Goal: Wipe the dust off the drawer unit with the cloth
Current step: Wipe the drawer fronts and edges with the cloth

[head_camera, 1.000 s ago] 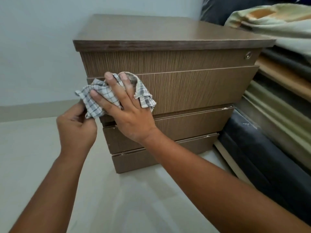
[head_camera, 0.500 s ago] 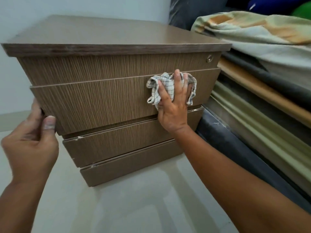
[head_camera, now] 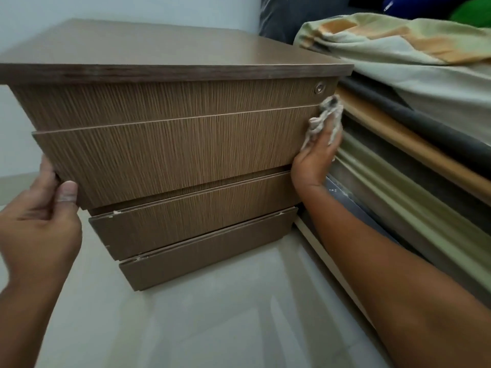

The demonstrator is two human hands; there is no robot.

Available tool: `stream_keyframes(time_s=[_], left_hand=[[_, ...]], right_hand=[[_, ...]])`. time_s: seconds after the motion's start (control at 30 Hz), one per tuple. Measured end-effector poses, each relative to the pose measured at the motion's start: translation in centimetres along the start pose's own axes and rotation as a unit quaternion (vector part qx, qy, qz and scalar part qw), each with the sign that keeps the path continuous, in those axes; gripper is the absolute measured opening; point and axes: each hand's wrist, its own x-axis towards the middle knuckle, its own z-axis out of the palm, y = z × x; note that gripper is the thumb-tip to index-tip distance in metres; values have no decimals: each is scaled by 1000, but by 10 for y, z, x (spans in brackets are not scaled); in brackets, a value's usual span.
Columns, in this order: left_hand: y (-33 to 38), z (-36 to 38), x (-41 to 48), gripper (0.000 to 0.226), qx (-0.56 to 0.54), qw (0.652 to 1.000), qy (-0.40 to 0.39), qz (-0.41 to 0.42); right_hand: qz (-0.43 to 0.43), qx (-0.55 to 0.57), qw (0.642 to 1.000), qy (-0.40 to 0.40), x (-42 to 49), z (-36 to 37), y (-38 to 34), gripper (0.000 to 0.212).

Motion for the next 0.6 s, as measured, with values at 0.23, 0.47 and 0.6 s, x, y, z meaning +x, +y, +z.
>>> stream_keyframes(time_s=[0.23,0.47,0.6], left_hand=[[-2,-14,-31,5,-33,996,65,-50],[-15,-8,-61,27,54,998,5,-16],[-14,-8,-58,23,64,998,8,-12]], right_hand=[[32,81,992,89,-15,-16,-23,51],[-98,173,975,-97,-108,3,-100,48],[-120,199,955,-183,-139,11,-129,51]])
